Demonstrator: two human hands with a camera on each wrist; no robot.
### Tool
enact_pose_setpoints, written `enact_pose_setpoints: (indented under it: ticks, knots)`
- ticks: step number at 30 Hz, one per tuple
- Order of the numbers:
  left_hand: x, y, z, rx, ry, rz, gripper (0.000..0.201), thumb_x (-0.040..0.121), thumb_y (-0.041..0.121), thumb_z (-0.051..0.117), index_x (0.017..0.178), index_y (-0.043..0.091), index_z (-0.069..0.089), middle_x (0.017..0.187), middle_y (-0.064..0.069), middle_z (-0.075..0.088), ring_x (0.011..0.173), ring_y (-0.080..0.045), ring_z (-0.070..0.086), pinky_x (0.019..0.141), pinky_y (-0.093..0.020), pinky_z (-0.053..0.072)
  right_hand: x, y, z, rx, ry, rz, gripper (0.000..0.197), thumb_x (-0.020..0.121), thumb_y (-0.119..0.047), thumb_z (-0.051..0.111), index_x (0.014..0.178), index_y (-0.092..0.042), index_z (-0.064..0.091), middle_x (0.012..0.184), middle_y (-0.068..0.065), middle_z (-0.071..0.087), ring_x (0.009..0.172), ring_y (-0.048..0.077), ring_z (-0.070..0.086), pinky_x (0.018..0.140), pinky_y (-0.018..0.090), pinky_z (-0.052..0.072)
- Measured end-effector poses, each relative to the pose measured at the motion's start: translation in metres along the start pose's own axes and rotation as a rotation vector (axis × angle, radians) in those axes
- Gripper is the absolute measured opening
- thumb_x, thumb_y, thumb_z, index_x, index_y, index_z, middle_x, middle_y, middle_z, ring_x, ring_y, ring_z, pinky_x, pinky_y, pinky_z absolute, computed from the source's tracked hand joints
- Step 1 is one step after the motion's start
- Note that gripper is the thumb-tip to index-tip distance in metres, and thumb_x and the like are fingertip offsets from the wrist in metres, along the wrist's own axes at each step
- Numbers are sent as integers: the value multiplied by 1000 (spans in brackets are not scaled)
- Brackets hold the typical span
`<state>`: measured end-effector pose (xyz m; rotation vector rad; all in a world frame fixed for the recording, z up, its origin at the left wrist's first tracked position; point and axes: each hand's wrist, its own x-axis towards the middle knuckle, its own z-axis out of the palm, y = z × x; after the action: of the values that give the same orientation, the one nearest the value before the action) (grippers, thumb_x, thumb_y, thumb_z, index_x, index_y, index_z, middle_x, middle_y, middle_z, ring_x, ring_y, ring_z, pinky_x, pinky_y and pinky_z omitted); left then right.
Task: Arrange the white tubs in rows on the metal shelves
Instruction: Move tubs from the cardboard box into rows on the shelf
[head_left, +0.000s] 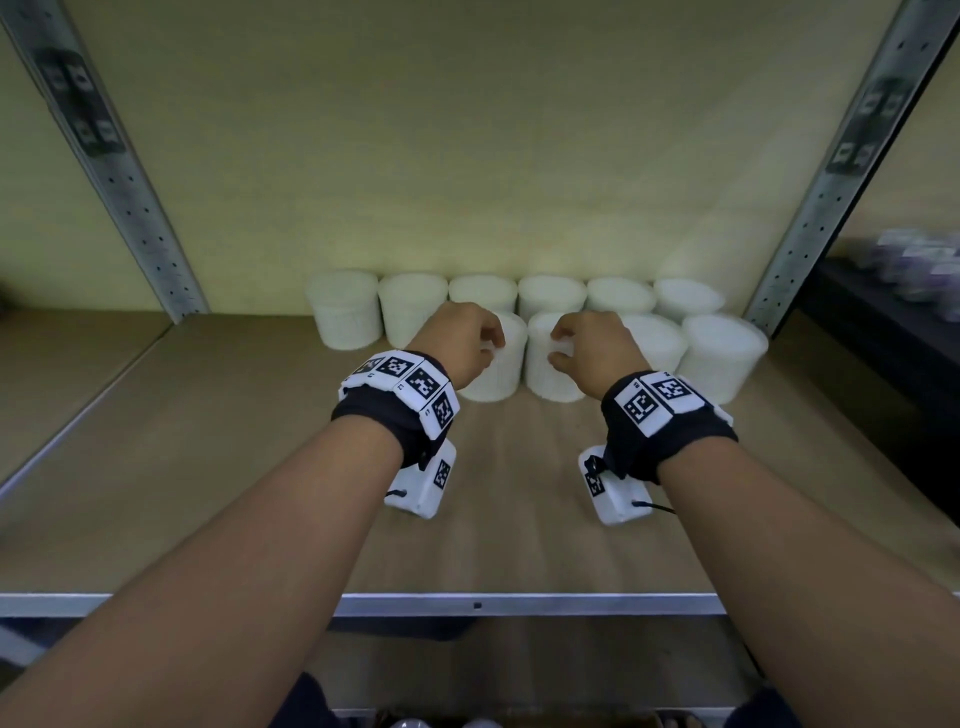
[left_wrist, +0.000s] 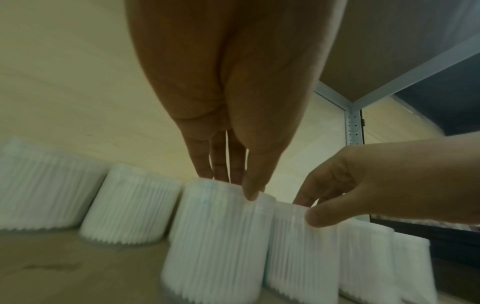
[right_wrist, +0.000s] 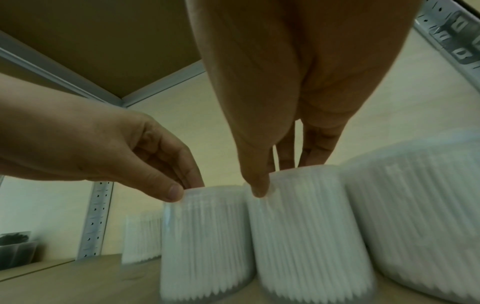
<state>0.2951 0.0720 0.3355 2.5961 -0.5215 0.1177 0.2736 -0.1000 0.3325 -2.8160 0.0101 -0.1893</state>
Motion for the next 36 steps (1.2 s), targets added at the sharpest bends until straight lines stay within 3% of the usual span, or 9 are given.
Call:
enact_pose_setpoints:
  ticks: [5, 9, 12, 15, 18, 29, 36]
  knots:
    - [-2, 0, -1, -3, -27, -6, 25, 90, 9, 57, 112, 10, 67, 121, -8, 66, 113, -19, 60, 90, -20, 41, -2, -1, 0, -1, -32, 8, 40, 92, -21, 56, 130, -8, 55, 129, 14, 58, 124, 30, 48, 103, 36, 42]
    - [-16, 2, -4, -15, -53, -34, 38, 87, 18, 61, 125, 13, 58, 132, -8, 57, 123, -19, 52, 98, -25, 40, -17, -6, -5, 2, -63, 0, 50, 91, -24, 57, 137, -7, 46, 139, 15, 49, 132, 30, 40, 110, 35, 34]
    - [-35, 5, -3, 16, -35, -40, 46, 85, 21, 64, 129, 14, 54, 133, -8, 53, 123, -21, 51, 97, -27, 40, -37, -11, -7, 10, -20, -14, 52, 90, -25, 57, 139, -11, 45, 143, 15, 41, 135, 31, 33, 110, 37, 33]
    - [-59, 9, -6, 27, -35, -61, 49, 83, 24, 66, 129, 16, 53, 131, -6, 55, 120, -20, 53, 94, -27, 42, -63, -13, -6, 43, -10, -22, 48, 89, -26, 58, 134, -14, 50, 138, 11, 45, 131, 30, 37, 106, 42, 40]
    - [-88, 15, -12, 30, -67, -91, 49, 82, 28, 68, 129, 19, 54, 133, -3, 54, 120, -18, 53, 98, -30, 45, -95, -16, -8, 70, -28, -35, 45, 88, -26, 59, 131, -15, 53, 133, 9, 49, 128, 28, 42, 103, 44, 42]
    - [-207, 22, -8, -17, -101, -127, 42, 84, 29, 66, 123, 22, 55, 126, -1, 56, 118, -18, 50, 96, -31, 42, -198, -37, 15, 105, -65, -119, 37, 85, -19, 60, 122, -15, 59, 121, 7, 58, 110, 23, 54, 94, 33, 44]
    - [-262, -2, 32, -68, -179, -193, 33, 80, 25, 70, 110, 17, 61, 113, -5, 59, 104, -22, 58, 89, -28, 46, -244, -48, 63, 157, -101, -153, 18, 83, -18, 61, 100, -14, 66, 102, 6, 63, 96, 25, 60, 85, 33, 50]
